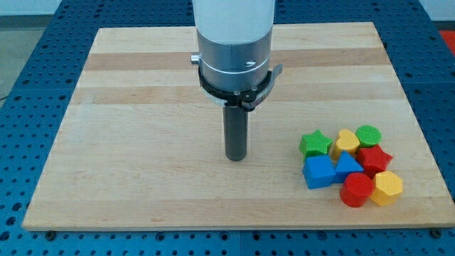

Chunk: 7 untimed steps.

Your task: Point your arm below the hexagon

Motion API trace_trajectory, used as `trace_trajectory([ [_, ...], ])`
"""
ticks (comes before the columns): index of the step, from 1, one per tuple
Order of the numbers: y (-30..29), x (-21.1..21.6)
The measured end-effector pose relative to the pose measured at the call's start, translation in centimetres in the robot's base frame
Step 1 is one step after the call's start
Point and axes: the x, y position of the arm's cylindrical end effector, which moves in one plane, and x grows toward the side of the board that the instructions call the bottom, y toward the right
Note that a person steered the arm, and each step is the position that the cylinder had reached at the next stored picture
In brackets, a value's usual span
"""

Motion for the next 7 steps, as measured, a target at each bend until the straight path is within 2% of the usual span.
trace_trajectory([
  [1,0.0,-0.1],
  [3,2.0,-11.6],
  [4,8.6,-13.8],
  [5,17.3,-13.4],
  [6,26.4,-9.9],
  [7,31.3,-2.8],
])
